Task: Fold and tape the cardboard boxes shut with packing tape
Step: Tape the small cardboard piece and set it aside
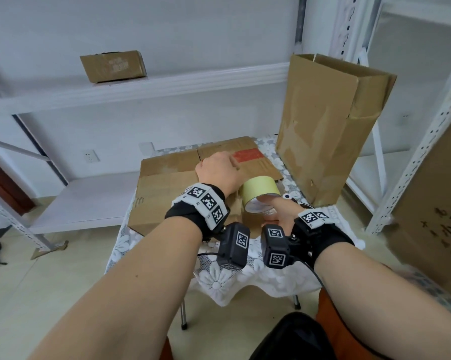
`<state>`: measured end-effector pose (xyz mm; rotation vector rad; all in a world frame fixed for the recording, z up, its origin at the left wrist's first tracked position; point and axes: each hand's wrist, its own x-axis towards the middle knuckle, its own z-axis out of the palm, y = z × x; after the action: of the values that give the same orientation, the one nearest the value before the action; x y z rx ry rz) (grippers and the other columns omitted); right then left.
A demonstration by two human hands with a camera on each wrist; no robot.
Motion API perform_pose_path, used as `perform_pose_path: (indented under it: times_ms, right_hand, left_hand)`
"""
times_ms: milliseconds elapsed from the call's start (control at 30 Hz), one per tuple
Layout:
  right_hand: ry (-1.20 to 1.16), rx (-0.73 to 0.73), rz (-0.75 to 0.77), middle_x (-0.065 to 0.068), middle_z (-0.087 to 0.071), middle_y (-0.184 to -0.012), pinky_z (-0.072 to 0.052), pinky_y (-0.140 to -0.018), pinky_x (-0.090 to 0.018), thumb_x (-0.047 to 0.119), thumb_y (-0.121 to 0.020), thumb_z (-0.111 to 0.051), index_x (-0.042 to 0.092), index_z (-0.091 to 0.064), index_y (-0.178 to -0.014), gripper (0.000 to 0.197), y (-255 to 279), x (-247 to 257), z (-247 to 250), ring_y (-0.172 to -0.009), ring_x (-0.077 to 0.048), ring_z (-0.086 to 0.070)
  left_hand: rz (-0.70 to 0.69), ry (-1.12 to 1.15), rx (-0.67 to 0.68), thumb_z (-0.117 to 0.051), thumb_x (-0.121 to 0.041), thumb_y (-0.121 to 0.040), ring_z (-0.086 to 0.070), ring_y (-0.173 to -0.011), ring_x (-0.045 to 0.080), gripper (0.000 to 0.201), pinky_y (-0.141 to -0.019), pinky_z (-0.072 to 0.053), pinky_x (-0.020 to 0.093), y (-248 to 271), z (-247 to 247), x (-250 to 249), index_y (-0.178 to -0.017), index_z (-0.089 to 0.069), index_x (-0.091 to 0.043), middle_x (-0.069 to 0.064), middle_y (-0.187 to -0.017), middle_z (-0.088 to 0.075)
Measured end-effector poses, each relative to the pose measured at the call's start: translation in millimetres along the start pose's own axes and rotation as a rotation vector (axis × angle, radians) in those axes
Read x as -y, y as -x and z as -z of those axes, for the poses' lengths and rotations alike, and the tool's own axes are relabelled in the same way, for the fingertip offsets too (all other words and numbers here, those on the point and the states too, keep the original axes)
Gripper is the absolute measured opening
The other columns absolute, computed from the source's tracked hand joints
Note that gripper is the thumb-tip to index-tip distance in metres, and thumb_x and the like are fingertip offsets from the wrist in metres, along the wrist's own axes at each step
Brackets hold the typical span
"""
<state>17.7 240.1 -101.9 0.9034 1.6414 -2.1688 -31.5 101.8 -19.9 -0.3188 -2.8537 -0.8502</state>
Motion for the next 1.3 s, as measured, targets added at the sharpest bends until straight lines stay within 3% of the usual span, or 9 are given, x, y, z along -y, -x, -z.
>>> perform_pose_path:
  times_ms: [133, 267, 467, 700, 833, 933, 1067, 1200, 1300]
  right_hand:
    - [-0.081, 0.051, 0.011, -0.011, -0.058, -0.096, -0.046, -0.060, -0.032, 0.024, -0.077, -0.076, 0.007, -0.052, -0.126, 0.057, 3, -6, -5, -0.086, -0.027, -0.055]
    - [-0.195, 0.111, 0.073, -0.012, -0.060, -0.091, -0.048, -0.062, -0.036, 0.018, -0.079, -0.074, 0.004, -0.053, -0.122, 0.050, 7, -5, -13, -0.081, -0.026, -0.057]
    - [0.017, 0.094, 0.413, -0.014, -0.067, -0.112, -0.044, -0.101, -0.049, 0.007, -0.078, -0.070, 0.004, -0.060, -0.121, 0.044, 29, 37, -43, -0.106, -0.031, -0.062]
    - [0.103, -0.033, 0.959, -0.004, -0.064, -0.104, -0.052, -0.083, -0.021, -0.008, -0.087, -0.054, 0.009, -0.062, -0.114, 0.033, 80, 122, -68, -0.096, -0.015, -0.062]
    - [0.153, 0.011, 1.130, -0.004, -0.065, -0.092, -0.052, -0.070, -0.026, -0.013, -0.082, -0.053, 0.015, -0.067, -0.094, 0.033, 92, 136, -89, -0.084, -0.016, -0.062]
    - [0.251, -0.031, 1.072, -0.001, -0.063, -0.093, -0.050, -0.068, -0.023, -0.014, -0.084, -0.046, 0.011, -0.066, -0.104, 0.038, 75, 123, -88, -0.084, -0.014, -0.059]
    - [0.343, -0.110, 0.928, -0.007, -0.061, -0.104, -0.052, -0.089, -0.048, -0.005, -0.085, -0.048, 0.020, -0.059, -0.104, 0.033, 33, 95, -69, -0.103, -0.032, -0.060]
    - [0.308, -0.153, 0.812, -0.019, -0.066, -0.098, -0.052, -0.083, -0.059, 0.010, -0.084, -0.057, 0.014, -0.062, -0.097, 0.014, -15, 82, -54, -0.096, -0.039, -0.064]
    - [0.297, -0.131, 0.685, -0.027, -0.064, -0.097, -0.053, -0.077, -0.058, -0.001, -0.088, -0.055, 0.008, -0.060, -0.092, 0.011, 4, 80, -52, -0.083, -0.037, -0.065]
  left_hand:
    - [0.007, 0.062, -0.010, -0.060, -0.014, -0.078, -0.062, -0.098, 0.020, 0.012, -0.098, -0.045, 0.040, 8, 12, 7, -0.079, -0.064, -0.026, -0.007, -0.094, -0.066]
    - [-0.019, 0.000, -0.043, -0.058, -0.017, -0.081, -0.062, -0.092, 0.020, 0.011, -0.096, -0.047, 0.041, 12, 24, 11, -0.084, -0.066, -0.024, -0.007, -0.087, -0.063]
    - [-0.035, 0.086, -0.191, -0.052, -0.013, -0.083, -0.062, -0.097, 0.025, 0.018, -0.098, -0.045, 0.042, 10, 56, 6, -0.081, -0.064, -0.026, -0.002, -0.095, -0.070]
    - [-0.136, 0.390, -0.506, -0.048, -0.003, -0.082, -0.057, -0.095, 0.020, 0.023, -0.083, -0.040, 0.024, 5, 99, -15, -0.092, -0.065, -0.014, 0.006, -0.101, -0.066]
    - [-0.191, 0.487, -0.583, -0.043, 0.007, -0.083, -0.046, -0.089, 0.011, 0.029, -0.076, -0.029, 0.013, 15, 87, -22, -0.091, -0.066, -0.007, 0.004, -0.095, -0.058]
    - [-0.145, 0.396, -0.544, -0.043, 0.003, -0.087, -0.050, -0.094, 0.018, 0.026, -0.079, -0.028, 0.016, 14, 70, -3, -0.090, -0.067, -0.007, 0.006, -0.097, -0.057]
    - [-0.097, 0.254, -0.409, -0.047, -0.017, -0.093, -0.057, -0.096, 0.022, 0.020, -0.088, -0.043, 0.034, 15, 55, 25, -0.095, -0.066, -0.018, 0.004, -0.098, -0.063]
    - [-0.073, 0.113, -0.266, -0.053, -0.034, -0.082, -0.058, -0.094, 0.019, 0.015, -0.098, -0.040, 0.042, 18, 51, 17, -0.094, -0.060, -0.028, -0.005, -0.093, -0.065]
    - [-0.059, 0.036, -0.186, -0.057, -0.039, -0.079, -0.058, -0.099, 0.019, 0.021, -0.105, -0.033, 0.043, 19, 45, 12, -0.097, -0.055, -0.029, -0.005, -0.099, -0.064]
